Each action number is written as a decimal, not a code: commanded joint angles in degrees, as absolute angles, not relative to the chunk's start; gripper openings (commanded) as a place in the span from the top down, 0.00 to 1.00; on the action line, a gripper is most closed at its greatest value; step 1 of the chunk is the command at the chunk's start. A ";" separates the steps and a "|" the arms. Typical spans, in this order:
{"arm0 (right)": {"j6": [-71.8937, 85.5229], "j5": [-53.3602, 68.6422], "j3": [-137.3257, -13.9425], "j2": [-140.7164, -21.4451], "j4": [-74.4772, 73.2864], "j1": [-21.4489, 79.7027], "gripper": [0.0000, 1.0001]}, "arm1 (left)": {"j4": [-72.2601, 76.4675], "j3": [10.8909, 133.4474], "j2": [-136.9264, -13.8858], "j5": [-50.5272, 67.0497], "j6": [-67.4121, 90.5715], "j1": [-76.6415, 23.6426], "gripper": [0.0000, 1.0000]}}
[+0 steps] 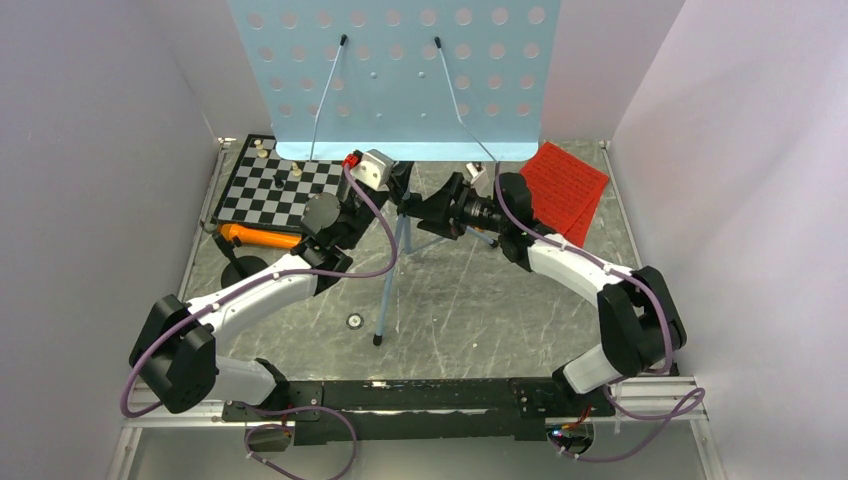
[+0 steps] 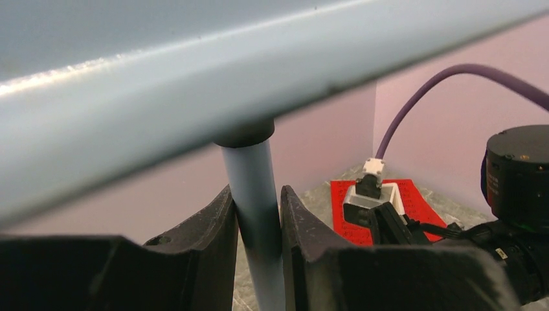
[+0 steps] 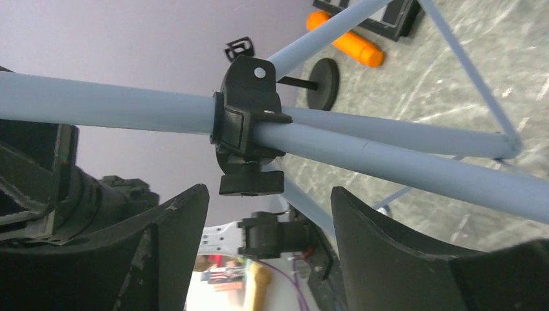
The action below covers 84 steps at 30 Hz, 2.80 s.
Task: Pack up the instrument practice props
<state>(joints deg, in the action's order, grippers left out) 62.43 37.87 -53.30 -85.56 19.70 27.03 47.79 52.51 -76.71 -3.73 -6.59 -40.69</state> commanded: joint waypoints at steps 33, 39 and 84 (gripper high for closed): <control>54.78 34.58 -57.46 -85.48 24.33 25.67 1.00 | 45.04 50.42 -76.25 -0.53 -10.81 -41.60 1.00; 27.48 17.74 -57.49 -78.37 10.51 28.71 1.00 | 44.59 51.12 -76.64 -0.53 -10.33 -41.65 1.00; 50.71 38.19 -49.54 -78.74 22.33 26.45 0.38 | 43.95 50.97 -76.02 -1.85 -11.13 -41.89 1.00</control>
